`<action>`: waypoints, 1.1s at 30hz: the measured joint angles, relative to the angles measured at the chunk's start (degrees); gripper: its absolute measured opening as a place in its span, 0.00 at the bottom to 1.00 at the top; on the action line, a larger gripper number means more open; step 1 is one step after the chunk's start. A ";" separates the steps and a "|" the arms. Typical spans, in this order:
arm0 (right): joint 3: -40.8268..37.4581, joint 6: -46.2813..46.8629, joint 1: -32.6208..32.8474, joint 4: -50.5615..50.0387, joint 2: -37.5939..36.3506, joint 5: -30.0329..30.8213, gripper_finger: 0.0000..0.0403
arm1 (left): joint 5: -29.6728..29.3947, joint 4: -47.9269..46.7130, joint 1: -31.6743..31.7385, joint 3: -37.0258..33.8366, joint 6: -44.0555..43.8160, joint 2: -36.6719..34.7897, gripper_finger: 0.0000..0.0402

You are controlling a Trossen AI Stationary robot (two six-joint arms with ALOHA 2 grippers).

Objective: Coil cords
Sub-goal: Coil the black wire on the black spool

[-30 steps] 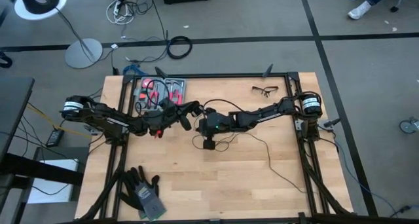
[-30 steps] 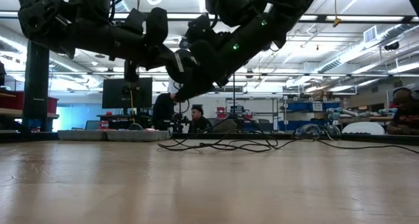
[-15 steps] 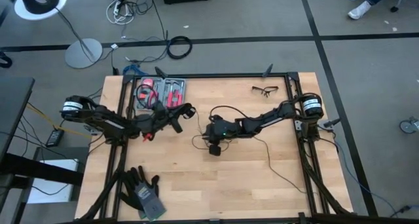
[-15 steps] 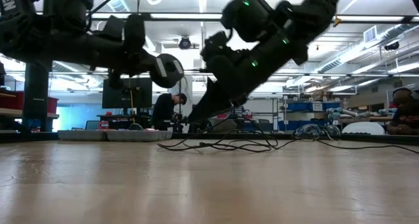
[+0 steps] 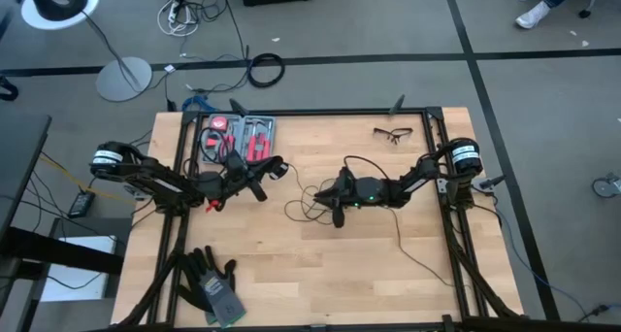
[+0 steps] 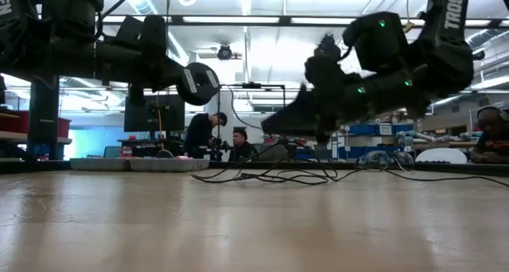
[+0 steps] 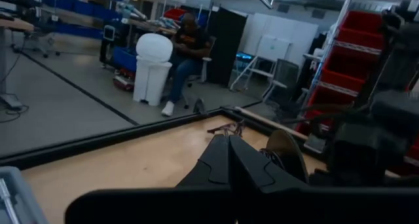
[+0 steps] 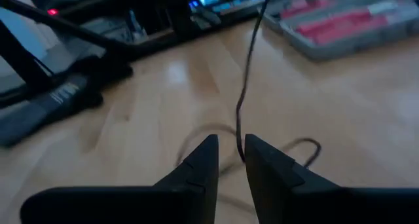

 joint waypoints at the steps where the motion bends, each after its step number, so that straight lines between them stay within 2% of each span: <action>1: -0.79 0.58 -0.02 -0.21 0.00 0.13 0.19 | -0.02 0.48 0.00 0.00 0.02 0.00 0.00; 5: -3.39 2.83 -0.23 0.62 0.01 0.09 0.19 | 0.11 0.91 -0.02 0.00 0.02 0.02 0.00; 12: -5.56 -0.09 -2.12 17.07 0.02 0.13 0.19 | 1.88 1.83 -0.02 0.01 0.31 0.02 0.00; 15: -3.55 -2.88 -3.77 19.46 0.02 -0.48 0.19 | 3.28 1.89 0.00 0.51 1.69 0.02 0.00; 19: 1.51 -6.19 -7.31 18.26 0.02 -6.39 0.18 | 4.25 2.52 0.00 1.83 4.68 0.04 0.00; 25: 8.86 -7.33 -13.45 15.46 -0.20 -15.30 0.18 | 4.11 10.86 0.02 2.33 13.86 0.04 0.00; 33: 21.86 -10.20 -17.92 -5.03 -0.20 -27.13 0.18 | 3.83 11.42 2.12 3.13 16.09 0.04 0.00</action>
